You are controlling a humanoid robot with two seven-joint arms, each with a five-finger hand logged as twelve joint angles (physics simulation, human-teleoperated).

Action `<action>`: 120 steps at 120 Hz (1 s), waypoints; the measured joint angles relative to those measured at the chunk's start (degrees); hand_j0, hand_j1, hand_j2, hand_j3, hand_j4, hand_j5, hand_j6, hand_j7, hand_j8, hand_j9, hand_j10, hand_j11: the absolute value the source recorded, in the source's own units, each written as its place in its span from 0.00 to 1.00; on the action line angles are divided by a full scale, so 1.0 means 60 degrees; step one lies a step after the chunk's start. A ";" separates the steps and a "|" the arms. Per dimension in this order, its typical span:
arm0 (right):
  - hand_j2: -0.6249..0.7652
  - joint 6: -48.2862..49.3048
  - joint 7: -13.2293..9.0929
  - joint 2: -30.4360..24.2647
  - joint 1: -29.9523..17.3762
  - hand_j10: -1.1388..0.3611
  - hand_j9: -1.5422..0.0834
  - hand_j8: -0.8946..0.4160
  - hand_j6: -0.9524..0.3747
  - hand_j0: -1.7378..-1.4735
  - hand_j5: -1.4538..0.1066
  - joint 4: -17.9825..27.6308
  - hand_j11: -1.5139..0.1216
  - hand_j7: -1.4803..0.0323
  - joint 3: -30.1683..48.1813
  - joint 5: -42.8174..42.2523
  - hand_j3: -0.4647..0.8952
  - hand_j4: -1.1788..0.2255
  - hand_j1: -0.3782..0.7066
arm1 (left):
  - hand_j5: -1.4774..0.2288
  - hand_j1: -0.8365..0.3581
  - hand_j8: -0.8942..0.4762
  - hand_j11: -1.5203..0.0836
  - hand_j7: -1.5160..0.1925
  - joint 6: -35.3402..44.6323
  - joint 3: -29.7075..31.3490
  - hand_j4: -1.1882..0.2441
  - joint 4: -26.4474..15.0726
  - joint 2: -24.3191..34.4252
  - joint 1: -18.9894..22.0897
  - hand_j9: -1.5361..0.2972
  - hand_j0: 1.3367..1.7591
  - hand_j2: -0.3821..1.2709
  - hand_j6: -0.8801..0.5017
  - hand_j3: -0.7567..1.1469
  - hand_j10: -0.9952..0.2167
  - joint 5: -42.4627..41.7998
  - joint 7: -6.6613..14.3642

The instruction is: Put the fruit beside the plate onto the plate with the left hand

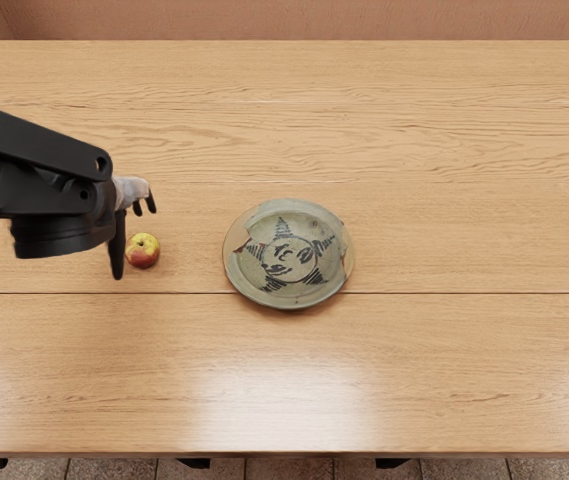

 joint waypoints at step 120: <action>0.44 0.0000 0.0000 0.0000 -0.0002 0.73 0.92 0.65 0.69 0.30 0.90 0.0000 0.90 0.95 0.0000 0.0000 0.34 0.81 0.07 | 0.65 0.70 0.44 0.72 0.67 0.2591 -0.0045 0.63 0.1286 -0.1476 0.1687 0.63 0.76 0.27 0.43 0.40 0.58 0.0009 0.0646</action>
